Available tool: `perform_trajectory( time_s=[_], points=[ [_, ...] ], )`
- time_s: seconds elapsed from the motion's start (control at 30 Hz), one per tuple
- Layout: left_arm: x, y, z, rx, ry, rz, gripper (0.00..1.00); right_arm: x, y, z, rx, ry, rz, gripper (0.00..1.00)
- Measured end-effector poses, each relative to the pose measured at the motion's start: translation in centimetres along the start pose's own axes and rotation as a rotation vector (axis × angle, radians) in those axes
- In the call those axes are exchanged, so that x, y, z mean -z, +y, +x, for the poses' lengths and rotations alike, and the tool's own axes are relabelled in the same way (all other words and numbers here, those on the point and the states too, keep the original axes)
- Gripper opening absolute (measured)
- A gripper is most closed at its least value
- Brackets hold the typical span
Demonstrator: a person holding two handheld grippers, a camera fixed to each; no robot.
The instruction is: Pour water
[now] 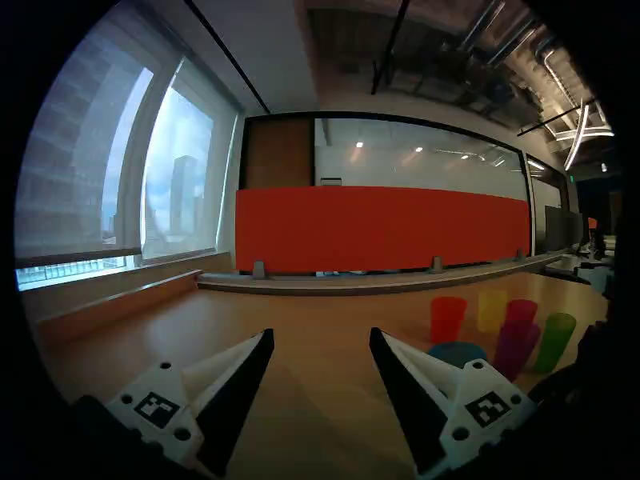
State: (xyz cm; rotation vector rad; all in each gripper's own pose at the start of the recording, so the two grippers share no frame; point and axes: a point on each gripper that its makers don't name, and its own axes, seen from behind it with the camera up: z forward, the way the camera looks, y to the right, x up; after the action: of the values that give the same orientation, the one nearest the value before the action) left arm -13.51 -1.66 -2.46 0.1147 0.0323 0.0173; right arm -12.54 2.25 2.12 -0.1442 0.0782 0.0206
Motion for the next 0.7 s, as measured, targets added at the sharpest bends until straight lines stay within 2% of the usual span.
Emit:
perform_trajectory(
  time_s=[0.7],
  points=[
    [0.14,0.01,-0.04,0.0,0.0,0.0,0.88,-0.08,0.14,0.06,0.0,0.0,0.0,0.99]
  ],
)
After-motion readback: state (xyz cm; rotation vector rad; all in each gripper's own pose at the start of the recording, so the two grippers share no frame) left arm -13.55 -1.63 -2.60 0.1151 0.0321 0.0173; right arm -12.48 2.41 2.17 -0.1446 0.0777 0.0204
